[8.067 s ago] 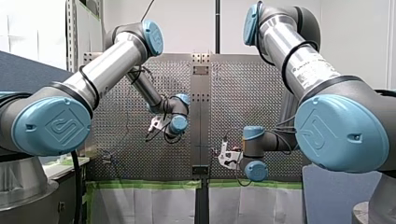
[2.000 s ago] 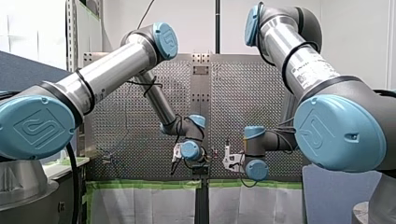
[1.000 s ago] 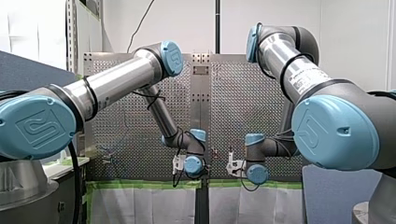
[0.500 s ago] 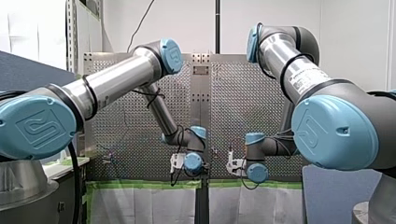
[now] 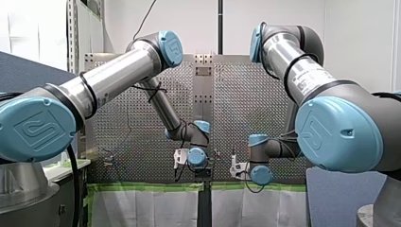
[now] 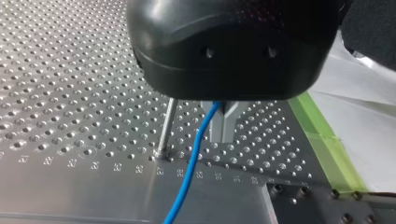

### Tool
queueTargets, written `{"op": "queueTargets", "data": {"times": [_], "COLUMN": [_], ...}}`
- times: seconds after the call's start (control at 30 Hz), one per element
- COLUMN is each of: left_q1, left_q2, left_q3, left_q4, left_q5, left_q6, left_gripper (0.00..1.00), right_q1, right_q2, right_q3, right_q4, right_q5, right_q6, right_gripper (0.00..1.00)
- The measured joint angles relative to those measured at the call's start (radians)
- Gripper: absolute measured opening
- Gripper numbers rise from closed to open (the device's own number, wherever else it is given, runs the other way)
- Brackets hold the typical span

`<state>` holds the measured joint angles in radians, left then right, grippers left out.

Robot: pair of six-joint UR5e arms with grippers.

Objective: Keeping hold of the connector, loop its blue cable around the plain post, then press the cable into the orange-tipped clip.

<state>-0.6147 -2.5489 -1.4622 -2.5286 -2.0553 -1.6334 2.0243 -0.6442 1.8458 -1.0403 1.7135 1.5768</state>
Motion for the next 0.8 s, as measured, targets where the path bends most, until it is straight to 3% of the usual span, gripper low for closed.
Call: {"op": "queueTargets", "data": {"times": [0.43, 0.6, 0.8], "left_q1": [0.016, 0.031, 0.061], "left_q2": [0.0, -0.002, -0.009], "left_q3": [0.0, 0.017, 0.062], "left_q4": [0.026, 0.063, 0.037], "left_q5": [0.019, 0.057, 0.096], "left_q6": [-0.004, -0.019, -0.043], "left_gripper": [0.0, 0.0, 0.0], "right_q1": [-0.025, -0.037, -0.051], "right_q2": [-0.036, -0.036, -0.035], "right_q3": [-0.001, -0.007, -0.033], "right_q4": [-0.007, -0.017, -0.005], "right_q5": [-0.013, -0.04, -0.087], "right_q6": [0.023, 0.038, 0.054], "right_gripper": [0.0, 0.0, 0.0]}}
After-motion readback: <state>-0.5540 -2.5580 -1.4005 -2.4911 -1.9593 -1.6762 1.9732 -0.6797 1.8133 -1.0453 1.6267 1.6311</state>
